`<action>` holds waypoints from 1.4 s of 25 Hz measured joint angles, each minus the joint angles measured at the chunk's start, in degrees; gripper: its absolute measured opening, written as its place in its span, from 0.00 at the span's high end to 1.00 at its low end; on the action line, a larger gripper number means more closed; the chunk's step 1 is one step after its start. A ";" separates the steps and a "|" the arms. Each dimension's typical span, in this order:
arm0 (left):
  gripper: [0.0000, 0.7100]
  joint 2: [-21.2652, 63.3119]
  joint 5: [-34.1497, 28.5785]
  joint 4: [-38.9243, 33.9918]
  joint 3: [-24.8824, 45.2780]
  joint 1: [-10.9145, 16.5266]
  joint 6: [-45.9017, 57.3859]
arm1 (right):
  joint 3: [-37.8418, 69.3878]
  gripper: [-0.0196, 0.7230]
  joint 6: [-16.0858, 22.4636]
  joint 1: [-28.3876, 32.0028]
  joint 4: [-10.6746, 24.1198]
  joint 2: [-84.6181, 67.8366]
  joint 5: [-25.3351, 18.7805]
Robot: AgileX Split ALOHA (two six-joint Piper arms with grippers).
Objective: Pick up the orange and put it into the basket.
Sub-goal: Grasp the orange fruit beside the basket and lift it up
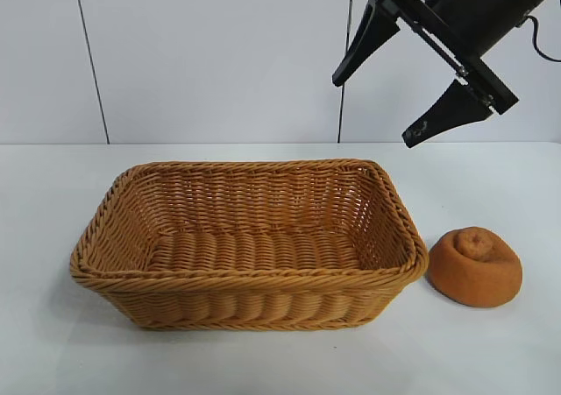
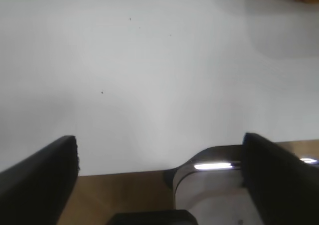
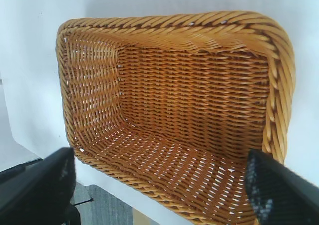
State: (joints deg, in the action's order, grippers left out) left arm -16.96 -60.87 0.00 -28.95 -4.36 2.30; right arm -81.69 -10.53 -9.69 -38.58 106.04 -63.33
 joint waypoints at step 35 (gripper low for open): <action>0.11 17.21 0.01 -0.36 0.15 0.00 -0.04 | 0.56 0.12 13.64 0.00 33.31 11.83 2.32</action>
State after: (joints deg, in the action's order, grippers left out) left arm 0.25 -60.86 -0.36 -28.81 -4.36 2.25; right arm -81.13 3.11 -9.69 -5.27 117.87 -61.01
